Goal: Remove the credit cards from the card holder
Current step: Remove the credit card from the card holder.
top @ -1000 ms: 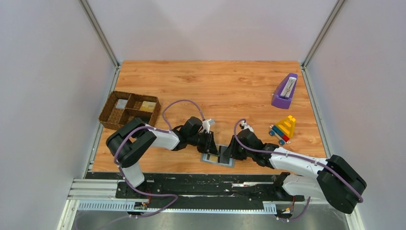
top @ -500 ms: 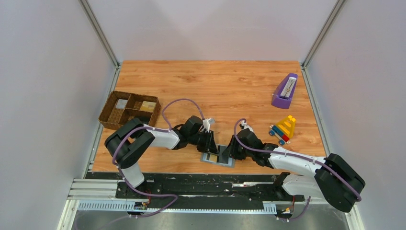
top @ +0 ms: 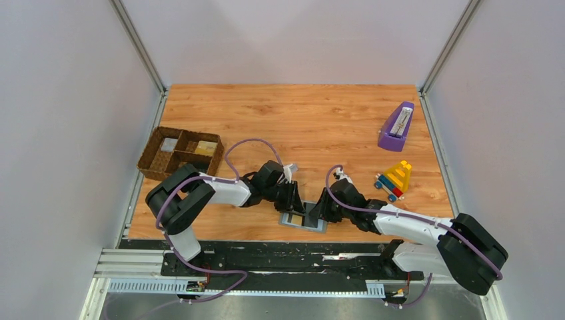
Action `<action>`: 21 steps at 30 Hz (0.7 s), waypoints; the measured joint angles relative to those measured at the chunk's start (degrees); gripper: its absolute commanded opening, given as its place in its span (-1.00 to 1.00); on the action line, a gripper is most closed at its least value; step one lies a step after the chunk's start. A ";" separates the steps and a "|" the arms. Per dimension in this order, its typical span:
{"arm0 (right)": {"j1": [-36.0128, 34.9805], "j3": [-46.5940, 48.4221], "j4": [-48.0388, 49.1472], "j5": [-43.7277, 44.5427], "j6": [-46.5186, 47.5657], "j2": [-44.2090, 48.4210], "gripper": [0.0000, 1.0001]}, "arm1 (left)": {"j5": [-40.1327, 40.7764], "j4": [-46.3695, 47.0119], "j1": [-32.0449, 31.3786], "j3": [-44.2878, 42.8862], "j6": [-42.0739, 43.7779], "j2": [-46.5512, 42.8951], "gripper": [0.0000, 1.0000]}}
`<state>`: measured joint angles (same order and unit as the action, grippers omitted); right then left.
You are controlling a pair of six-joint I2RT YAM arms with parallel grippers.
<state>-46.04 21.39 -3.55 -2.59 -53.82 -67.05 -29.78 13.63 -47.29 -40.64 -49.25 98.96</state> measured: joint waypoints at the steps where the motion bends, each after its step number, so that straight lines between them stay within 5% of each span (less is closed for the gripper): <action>1: 0.00 0.00 0.02 -0.02 0.00 0.00 -0.45 | 0.42 -0.61 0.00 -0.17 -0.87 -0.11 -0.32; 21: 0.02 -2.29 2.54 0.15 -1.77 1.42 -0.51 | 4.61 -8.15 -0.48 -3.19 -4.09 -0.83 -0.29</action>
<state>-46.02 19.09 -1.02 -2.44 -55.59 -65.63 -25.17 5.48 -47.77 -43.83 -53.34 98.13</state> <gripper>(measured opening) 0.247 0.357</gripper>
